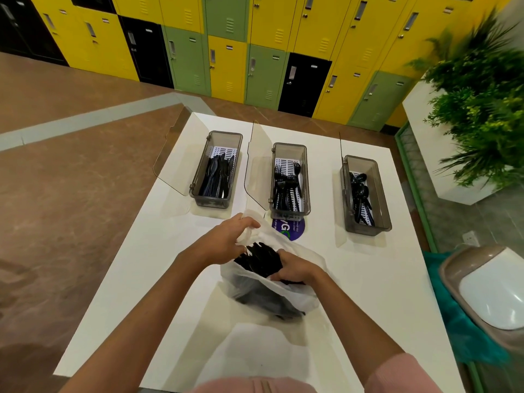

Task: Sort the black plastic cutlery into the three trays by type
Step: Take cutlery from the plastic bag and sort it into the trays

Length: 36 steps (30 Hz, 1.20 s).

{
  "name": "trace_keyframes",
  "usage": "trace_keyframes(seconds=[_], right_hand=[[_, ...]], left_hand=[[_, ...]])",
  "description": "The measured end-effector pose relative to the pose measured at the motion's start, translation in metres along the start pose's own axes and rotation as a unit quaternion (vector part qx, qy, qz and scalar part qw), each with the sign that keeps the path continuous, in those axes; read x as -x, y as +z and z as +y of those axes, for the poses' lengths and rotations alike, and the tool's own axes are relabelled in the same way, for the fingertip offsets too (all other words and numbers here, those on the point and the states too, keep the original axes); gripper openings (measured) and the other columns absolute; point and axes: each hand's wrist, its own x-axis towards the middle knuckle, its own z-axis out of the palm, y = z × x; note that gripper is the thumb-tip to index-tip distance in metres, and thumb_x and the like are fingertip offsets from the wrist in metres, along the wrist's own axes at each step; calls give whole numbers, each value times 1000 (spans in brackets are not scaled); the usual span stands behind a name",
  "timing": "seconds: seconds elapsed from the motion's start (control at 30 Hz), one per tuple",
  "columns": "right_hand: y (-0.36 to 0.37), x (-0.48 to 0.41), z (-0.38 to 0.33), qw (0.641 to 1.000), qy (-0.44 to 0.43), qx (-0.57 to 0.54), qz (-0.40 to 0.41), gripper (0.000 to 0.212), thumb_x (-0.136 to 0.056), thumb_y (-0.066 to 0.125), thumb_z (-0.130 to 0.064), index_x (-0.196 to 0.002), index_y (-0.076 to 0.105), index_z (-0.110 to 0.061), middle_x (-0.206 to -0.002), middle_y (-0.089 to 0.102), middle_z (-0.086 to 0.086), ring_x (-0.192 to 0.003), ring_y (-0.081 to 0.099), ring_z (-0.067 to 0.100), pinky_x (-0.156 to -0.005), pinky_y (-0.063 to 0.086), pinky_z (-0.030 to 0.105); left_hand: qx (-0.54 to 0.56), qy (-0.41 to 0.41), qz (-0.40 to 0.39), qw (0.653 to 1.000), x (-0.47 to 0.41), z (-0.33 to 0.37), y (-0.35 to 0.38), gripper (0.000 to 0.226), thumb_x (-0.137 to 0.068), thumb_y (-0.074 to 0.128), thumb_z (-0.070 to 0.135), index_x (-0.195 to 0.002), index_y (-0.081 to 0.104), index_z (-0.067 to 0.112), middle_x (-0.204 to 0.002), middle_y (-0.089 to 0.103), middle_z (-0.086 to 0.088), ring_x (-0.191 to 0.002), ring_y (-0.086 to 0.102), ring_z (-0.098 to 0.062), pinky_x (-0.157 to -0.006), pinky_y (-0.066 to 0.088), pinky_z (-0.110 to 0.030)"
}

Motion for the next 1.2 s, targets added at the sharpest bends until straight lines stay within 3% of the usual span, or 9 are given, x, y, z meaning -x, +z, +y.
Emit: trace_keyframes(seconds=[0.17,0.37,0.47,0.7,0.93,0.97,1.03,1.1,1.2], right_hand=[[-7,21,-5,995,-3,-95,-37,46,-86,70,-17,-127,53,-7,-110,58,4,-102,53,19,-88,41,25],[-7,33,1,984,0,-175,-17,46,-87,69,-19,-128,51,-12,-110,56,-1,-103,53,17,-94,41,26],[-4,34,5,985,-25,-173,-5,47,-85,72,-26,-127,55,-15,-112,59,-5,-106,55,14,-95,40,24],[-4,51,10,972,-70,-225,14,47,-87,68,-31,-128,47,-26,-113,54,-17,-107,50,4,-73,37,3],[-5,52,22,962,-56,-265,23,33,-78,77,-29,-109,66,-23,-108,71,-1,-102,65,11,-89,51,25],[-5,54,22,960,-57,-274,20,30,-79,76,-28,-107,66,-29,-109,71,-3,-101,65,9,-92,51,26],[-7,58,22,949,-63,-308,12,31,-82,74,-21,-106,61,-35,-104,69,-13,-94,62,-2,-80,52,15],[-8,60,26,937,-69,-342,16,36,-82,74,-18,-113,61,-29,-107,68,-13,-95,61,-4,-71,50,9],[-12,62,29,928,-75,-364,18,32,-81,75,-19,-111,65,-24,-112,70,-6,-102,63,3,-79,49,12]], left_hand=[[-22,-3,-7,1000,-3,0,0,54,-85,62,1,-131,45,21,-134,45,-1,-99,46,-16,-85,43,-27],[-71,-15,-16,997,-5,0,-3,60,-85,58,-1,-134,41,26,-131,45,-1,-107,54,-24,-87,50,-42],[-84,-17,-19,996,-7,0,-3,60,-85,58,-1,-135,40,28,-129,45,-1,-106,55,-23,-85,50,-42],[-142,-28,-3,990,-8,3,-5,69,-84,60,-1,-138,33,30,-127,45,0,-96,60,-25,-70,51,-35],[-171,-19,11,985,-11,7,-4,70,-85,61,2,-139,29,34,-126,44,-2,-94,60,-26,-64,49,-29],[-173,-21,10,985,-11,6,-3,70,-85,62,3,-139,30,34,-126,44,-2,-94,60,-26,-62,48,-28],[-175,-25,10,984,-11,3,-3,70,-85,63,4,-138,30,35,-126,45,-2,-95,60,-26,-65,51,-30],[-172,-24,11,985,-11,2,-4,70,-86,62,4,-138,30,37,-126,46,-2,-95,60,-25,-70,54,-33],[-153,-22,9,988,-11,3,-4,71,-86,62,2,-139,31,37,-128,46,-1,-96,59,-22,-70,52,-29]])
